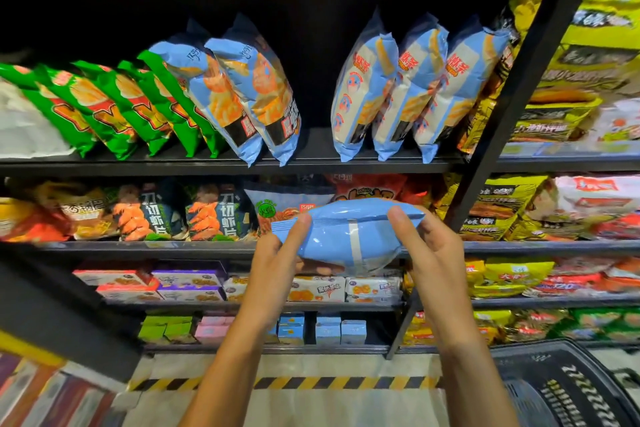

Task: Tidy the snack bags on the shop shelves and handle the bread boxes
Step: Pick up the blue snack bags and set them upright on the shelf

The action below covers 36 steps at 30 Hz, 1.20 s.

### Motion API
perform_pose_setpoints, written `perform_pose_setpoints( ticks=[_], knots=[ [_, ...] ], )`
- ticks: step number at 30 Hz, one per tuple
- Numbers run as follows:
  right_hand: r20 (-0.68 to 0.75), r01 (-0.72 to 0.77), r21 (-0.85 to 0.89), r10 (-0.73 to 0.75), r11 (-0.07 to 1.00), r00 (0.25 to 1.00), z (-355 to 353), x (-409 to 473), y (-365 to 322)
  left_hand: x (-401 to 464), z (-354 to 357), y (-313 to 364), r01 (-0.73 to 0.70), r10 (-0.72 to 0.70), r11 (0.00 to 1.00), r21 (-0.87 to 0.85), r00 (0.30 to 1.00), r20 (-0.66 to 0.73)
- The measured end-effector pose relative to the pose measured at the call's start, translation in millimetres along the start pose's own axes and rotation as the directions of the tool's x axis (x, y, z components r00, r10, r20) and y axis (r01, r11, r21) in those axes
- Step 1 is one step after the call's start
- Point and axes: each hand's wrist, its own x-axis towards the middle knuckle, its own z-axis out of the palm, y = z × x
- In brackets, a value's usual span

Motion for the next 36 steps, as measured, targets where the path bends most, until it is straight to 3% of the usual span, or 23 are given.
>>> perform_pose_setpoints(
  ticks=[3, 6, 9, 12, 15, 20, 22, 25, 27, 31, 36],
  knots=[
    [-0.032, 0.001, -0.012, -0.001, 1.0, 0.999, -1, 2, 0, 3, 0, 0, 0.046, -0.046, 0.999, -0.008, 0.998, -0.042],
    [-0.105, 0.005, -0.046, -0.01, 0.999, 0.994, 0, 7, 4, 6, -3, 1, -0.005, 0.005, 1.0, 0.024, 1.0, -0.027],
    [-0.089, 0.02, -0.036, -0.023, 0.999, 0.996, 1, 7, -1, 5, -2, 8, -0.055, 0.055, 0.996, 0.074, 0.999, 0.003],
    [0.029, 0.021, -0.028, -0.02, 0.999, 0.999, -1, 6, -8, 4, -7, 12, -0.16, 0.156, 0.986, 0.053, 0.985, 0.074],
    [0.188, -0.117, 0.031, 0.109, 0.993, 0.976, -13, 12, -13, 8, -15, 14, -0.326, 0.296, 0.937, 0.125, 0.932, 0.211],
    [0.401, -0.397, 0.007, 0.361, 0.918, 0.842, -20, 44, -11, 23, -31, 19, -0.556, 0.42, 0.781, 0.285, 0.805, 0.419],
    [0.413, -0.351, -0.092, 0.356, 0.932, 0.838, -14, 52, -7, 30, -37, 22, -0.597, 0.417, 0.744, 0.3, 0.765, 0.491],
    [0.344, -0.192, -0.151, 0.233, 0.97, 0.91, 1, 55, -3, 38, -49, 20, -0.631, 0.43, 0.72, 0.29, 0.733, 0.527],
    [0.327, -0.129, -0.073, 0.146, 0.989, 0.934, 7, 53, 2, 43, -60, 17, -0.587, 0.427, 0.776, 0.233, 0.76, 0.491],
    [0.292, 0.013, 0.021, -0.018, 1.0, 0.956, 21, 55, 9, 75, -84, 13, -0.362, 0.31, 0.926, 0.105, 0.89, 0.335],
    [0.306, 0.119, 0.017, -0.118, 0.993, 0.945, 47, 73, 10, 133, -110, 7, -0.079, 0.034, 0.993, 0.091, 0.909, 0.416]
  ],
)
